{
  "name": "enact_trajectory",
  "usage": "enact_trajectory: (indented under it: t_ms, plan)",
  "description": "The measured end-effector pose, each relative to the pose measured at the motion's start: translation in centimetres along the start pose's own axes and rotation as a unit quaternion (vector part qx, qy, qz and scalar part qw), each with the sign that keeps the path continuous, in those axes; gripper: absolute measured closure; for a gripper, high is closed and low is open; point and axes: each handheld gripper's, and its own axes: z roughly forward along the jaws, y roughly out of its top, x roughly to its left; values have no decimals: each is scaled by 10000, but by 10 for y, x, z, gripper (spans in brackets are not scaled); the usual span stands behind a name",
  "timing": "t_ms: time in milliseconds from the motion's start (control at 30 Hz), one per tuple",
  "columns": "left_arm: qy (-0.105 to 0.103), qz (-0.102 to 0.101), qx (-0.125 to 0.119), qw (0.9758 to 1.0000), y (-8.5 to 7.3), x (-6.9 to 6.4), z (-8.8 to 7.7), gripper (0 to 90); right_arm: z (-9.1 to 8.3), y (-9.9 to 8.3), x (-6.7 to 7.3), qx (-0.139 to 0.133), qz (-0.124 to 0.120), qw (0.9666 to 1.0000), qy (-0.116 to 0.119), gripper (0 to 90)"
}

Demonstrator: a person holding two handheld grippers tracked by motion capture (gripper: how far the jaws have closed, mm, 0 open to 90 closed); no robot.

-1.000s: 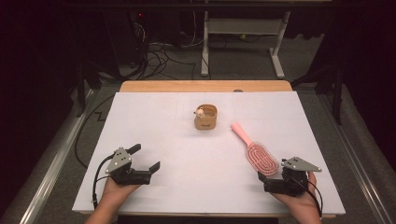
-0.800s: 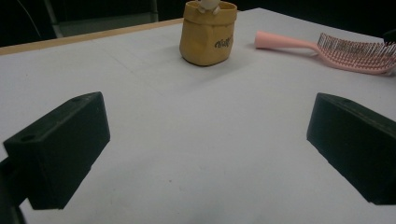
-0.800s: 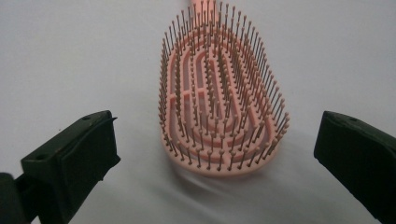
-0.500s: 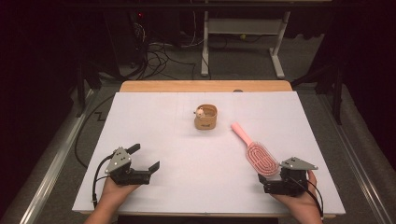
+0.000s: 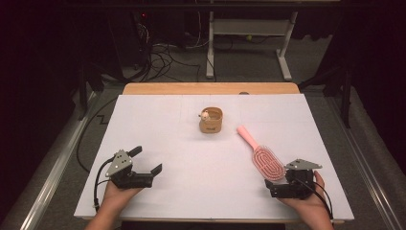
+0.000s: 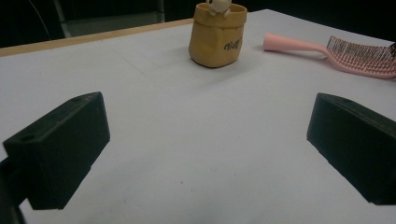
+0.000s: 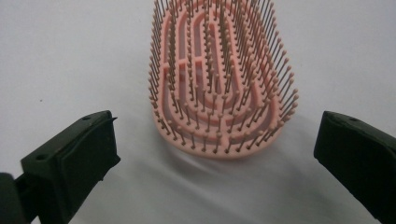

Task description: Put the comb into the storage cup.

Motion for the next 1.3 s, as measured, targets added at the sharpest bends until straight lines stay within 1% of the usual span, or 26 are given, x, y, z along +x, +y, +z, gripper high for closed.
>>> enact_trajectory:
  t_ms: [100,167,300,367,433,600,667,700,833,967,1067,1133,1167,1233,1300]
  plan:
    - [58,24,-21,10000,0,1,0,0,2,3,-2,207,-89,9997,-26,1]
    - [32,10,-38,10000,1,1,0,0,2,5,-3,243,-118,9996,-10,1]
    - [-12,142,-56,9999,2,-1,1,0,1,11,-1,459,-251,9986,27,1]
    - [-49,115,-90,9999,3,-1,0,0,1,14,2,594,-342,9976,17,1]
    - [-65,84,-93,9999,4,-1,0,0,1,18,2,674,-403,9969,9,1]
    - [-91,80,-91,9999,4,-1,-1,0,-1,25,-1,838,-402,9957,29,1]
    - [-89,94,-109,9999,4,0,-1,0,0,27,-3,947,-391,9947,55,1]
    - [-84,94,-119,9998,4,0,-1,0,0,27,-3,947,-391,9947,55,1]
    - [-88,71,-107,9999,4,0,-1,0,3,26,-5,1094,-338,9934,69,1]
    - [-133,124,-97,9998,3,-2,1,0,4,27,-6,1201,-401,9919,96,1]
    - [-143,86,-99,9998,4,-2,1,0,6,28,-7,1267,-421,9909,136,1]
    - [-140,135,-132,9997,4,-3,1,0,6,31,-7,1275,-454,9907,156,1]
    - [-135,136,-115,9998,4,-3,1,0,6,32,-7,1271,-479,9906,173,1]
    - [-124,52,-36,9999,5,-2,2,0,6,35,-7,1271,-483,9906,160,1]
    - [-111,86,-20,9999,4,-2,2,0,7,38,-8,1299,-484,9902,187,1]
